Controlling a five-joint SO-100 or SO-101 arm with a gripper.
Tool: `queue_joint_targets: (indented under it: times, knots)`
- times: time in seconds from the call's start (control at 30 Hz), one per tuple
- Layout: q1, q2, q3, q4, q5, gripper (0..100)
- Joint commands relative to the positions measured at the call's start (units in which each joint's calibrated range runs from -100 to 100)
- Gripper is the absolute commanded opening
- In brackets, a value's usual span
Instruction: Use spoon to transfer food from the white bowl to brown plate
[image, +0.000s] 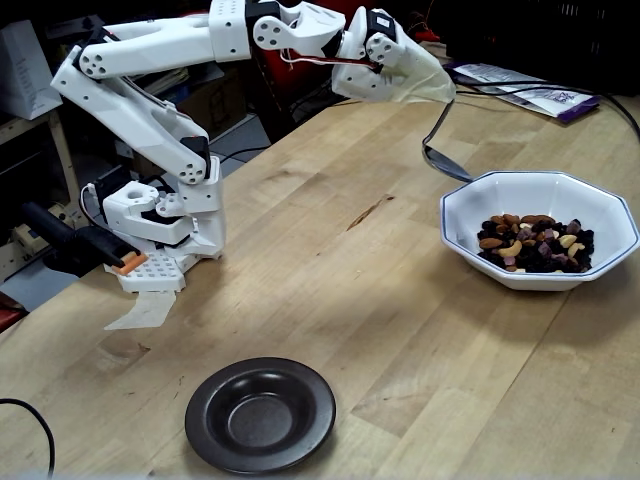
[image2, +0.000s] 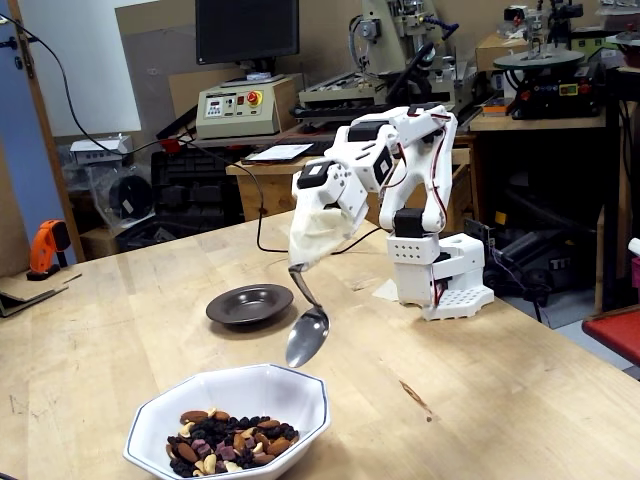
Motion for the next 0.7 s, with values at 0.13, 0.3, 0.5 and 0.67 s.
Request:
queue_joint_targets:
  times: [0.13,0.3,0.5,0.67]
  knots:
    - [5.42,1.96,-4.55,-0.88,0.05,5]
    - [8.31,3.41,-7.47,-0.88,0.05,5]
    - [9.12,9.06,-10.30,-0.88,0.05,5]
    - [9.12,13.25,-14.11,-0.88,0.05,5]
